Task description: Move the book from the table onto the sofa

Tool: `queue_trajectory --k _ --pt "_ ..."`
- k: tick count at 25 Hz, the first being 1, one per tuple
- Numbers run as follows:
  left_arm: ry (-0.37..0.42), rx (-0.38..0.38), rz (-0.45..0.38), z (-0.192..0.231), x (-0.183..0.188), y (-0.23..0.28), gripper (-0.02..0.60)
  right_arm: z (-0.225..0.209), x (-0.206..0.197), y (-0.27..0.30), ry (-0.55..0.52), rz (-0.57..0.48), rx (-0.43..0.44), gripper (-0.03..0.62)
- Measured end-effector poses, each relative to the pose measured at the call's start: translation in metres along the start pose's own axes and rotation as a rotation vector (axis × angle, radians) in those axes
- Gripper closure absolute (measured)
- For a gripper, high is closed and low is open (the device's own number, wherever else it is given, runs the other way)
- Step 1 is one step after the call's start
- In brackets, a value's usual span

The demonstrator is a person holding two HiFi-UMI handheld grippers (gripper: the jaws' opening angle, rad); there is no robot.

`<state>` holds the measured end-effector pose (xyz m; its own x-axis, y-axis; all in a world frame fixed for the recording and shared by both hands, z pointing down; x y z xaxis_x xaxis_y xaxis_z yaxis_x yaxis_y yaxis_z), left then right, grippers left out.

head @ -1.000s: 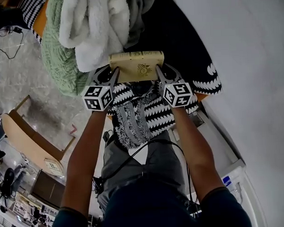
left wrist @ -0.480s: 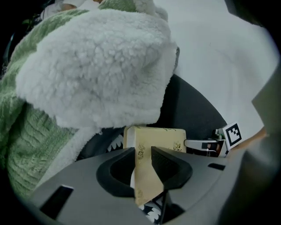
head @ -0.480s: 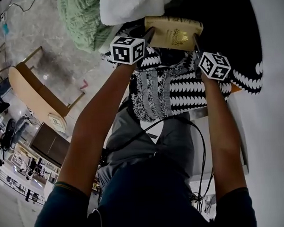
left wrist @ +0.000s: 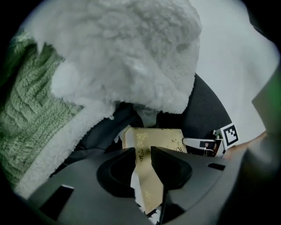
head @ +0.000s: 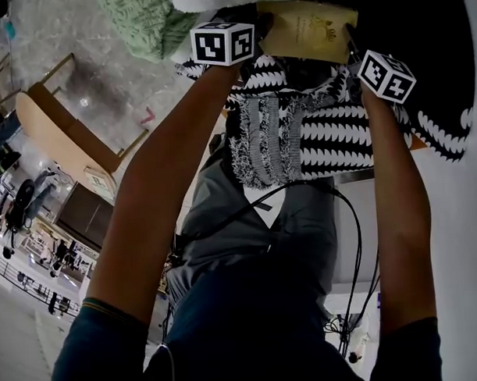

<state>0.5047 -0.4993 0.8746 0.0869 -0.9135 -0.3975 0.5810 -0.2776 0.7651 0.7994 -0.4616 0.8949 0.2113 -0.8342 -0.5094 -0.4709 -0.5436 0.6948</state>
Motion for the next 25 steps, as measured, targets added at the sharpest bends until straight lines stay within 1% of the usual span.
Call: queue_trajectory --k 4,9,12,14,16,25 --pt "-0.098 -0.010 -0.001 0.016 -0.004 0.003 0.469 0.000 -0.001 0.017 0.042 0.021 -0.008 0.499" --pt "-0.148 -0.004 -0.026 0.018 -0.002 0.007 0.469 0.000 0.009 0.023 0.049 0.011 -0.032 0.494" --pt "-0.143 0.024 -0.031 0.021 -0.004 0.004 0.466 0.001 0.005 0.024 0.050 0.013 -0.044 0.494" --pt "-0.140 0.054 -0.044 0.026 -0.004 0.001 0.459 0.001 0.002 0.024 0.044 0.010 -0.048 0.493" --pt "-0.148 0.068 -0.060 0.029 -0.001 -0.004 0.454 0.002 0.002 0.023 0.036 0.008 -0.048 0.488" --pt "-0.151 0.054 -0.068 0.026 0.010 -0.026 0.454 0.008 0.009 0.006 0.006 0.042 -0.083 0.482"
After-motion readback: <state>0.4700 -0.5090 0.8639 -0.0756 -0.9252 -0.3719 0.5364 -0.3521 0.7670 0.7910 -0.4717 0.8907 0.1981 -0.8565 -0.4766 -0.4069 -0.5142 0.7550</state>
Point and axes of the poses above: the fingertips, and each gripper's own axes: y forward along the fingers, z to its left, x out of its top, the point moved 10 cm from there along -y, backward along the fingers, and after that the axes turned 1 degree about y, right-handed, at the moved point
